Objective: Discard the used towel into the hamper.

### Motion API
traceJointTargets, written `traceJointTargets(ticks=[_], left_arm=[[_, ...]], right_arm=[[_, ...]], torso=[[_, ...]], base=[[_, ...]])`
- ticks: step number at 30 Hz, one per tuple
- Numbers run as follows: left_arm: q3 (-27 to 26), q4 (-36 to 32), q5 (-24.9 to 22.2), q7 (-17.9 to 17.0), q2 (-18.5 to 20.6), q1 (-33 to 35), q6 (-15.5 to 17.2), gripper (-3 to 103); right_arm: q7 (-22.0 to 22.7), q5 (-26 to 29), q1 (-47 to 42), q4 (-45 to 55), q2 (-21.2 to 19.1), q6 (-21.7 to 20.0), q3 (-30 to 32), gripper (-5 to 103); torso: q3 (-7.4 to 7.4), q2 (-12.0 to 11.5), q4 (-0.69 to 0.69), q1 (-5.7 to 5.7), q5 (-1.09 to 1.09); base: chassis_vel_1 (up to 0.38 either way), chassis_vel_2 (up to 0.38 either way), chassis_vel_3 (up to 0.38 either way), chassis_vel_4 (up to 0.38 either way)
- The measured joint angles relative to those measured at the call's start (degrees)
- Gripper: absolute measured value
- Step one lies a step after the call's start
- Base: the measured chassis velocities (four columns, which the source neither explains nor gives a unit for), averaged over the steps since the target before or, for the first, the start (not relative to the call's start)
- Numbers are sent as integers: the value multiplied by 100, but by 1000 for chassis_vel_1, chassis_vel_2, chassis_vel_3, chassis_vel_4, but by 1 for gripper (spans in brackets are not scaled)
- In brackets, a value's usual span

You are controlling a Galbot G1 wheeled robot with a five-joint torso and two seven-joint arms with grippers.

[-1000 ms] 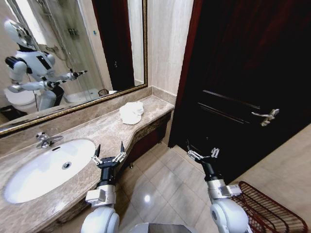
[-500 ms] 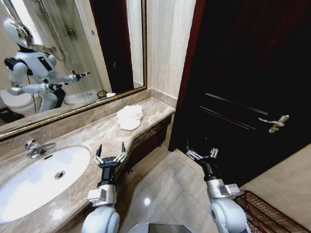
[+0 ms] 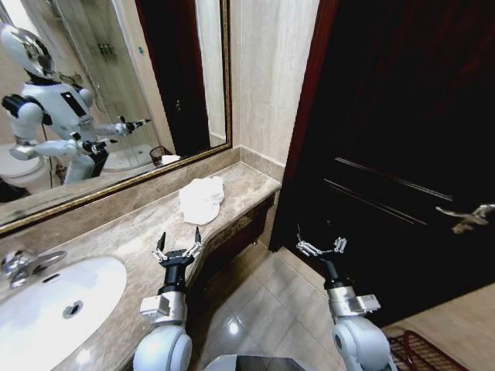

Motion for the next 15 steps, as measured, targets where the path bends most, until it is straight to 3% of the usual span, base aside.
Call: traceJointTargets(ticks=[7,15], left_arm=[[-253,500,-467,-215,0,-836,616,99],[-355,1307,-640,-331,0,-1894,987,99]], right_arm=[[-100,0,-131,-83,-208,63,87,100],[-88,-11,-65,-294,-289,23,92,100]], torso=[[-2,1,-2,-6,-1],[-1,1,-2,-5,-1]], base=[[-9,13,-1,-3],[0,0,0,0]])
